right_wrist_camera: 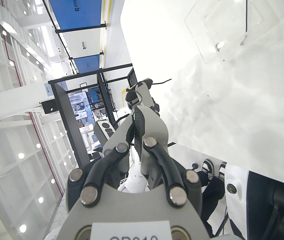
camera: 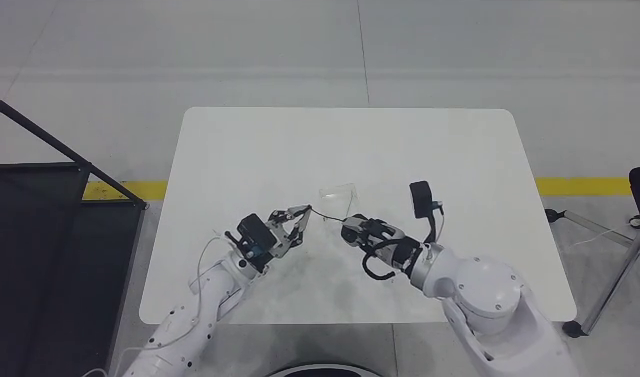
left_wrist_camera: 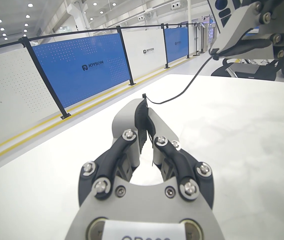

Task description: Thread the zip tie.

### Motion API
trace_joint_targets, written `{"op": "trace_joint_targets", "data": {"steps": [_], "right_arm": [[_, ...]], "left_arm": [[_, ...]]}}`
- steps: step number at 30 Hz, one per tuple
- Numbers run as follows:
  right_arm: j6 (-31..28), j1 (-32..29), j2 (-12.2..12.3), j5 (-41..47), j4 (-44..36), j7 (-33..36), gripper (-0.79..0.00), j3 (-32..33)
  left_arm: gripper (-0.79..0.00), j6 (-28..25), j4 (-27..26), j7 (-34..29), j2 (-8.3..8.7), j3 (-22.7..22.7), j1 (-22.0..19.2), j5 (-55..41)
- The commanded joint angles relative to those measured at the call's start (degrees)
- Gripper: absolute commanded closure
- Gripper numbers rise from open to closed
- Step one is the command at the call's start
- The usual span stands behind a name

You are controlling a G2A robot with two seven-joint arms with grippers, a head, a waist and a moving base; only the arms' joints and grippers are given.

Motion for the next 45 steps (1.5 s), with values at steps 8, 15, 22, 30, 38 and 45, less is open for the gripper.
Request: {"op": "trace_joint_targets", "data": {"steps": [8,15,22,30,38,45], "right_arm": [[-2.8,-1.4,0.0,2.2,0.0,-0.2,0.0,1.3],[-4.8,-2.3,0.0,4.0,0.3,-0.1,0.0,2.3],[-6.6,-2.8,-0.1,6.5,0.7,-0.3,0.0,3.3],[-7.4,-2.8,-0.1,7.5,1.2,0.1,0.0,3.7],[-9.2,-2.4,-0.2,9.0,1.9,-0.1,0.0,3.6],[-10.2,-2.4,-0.2,9.5,2.4,0.4,0.0,3.9]], "left_arm": [[0.0,-0.4,-0.4,0.2,0.04,0.0,0.5,1.1],[0.0,-0.5,-0.7,0.2,0.07,0.0,0.8,1.6],[0.0,-0.7,-0.7,0.2,0.05,0.0,0.8,1.8],[0.0,-1.0,-0.9,0.0,0.06,-0.1,0.8,2.2],[0.0,-1.5,-0.8,0.1,0.05,-0.1,0.6,2.6],[0.0,-1.9,-0.6,-0.3,0.01,0.0,0.1,2.7]]}}
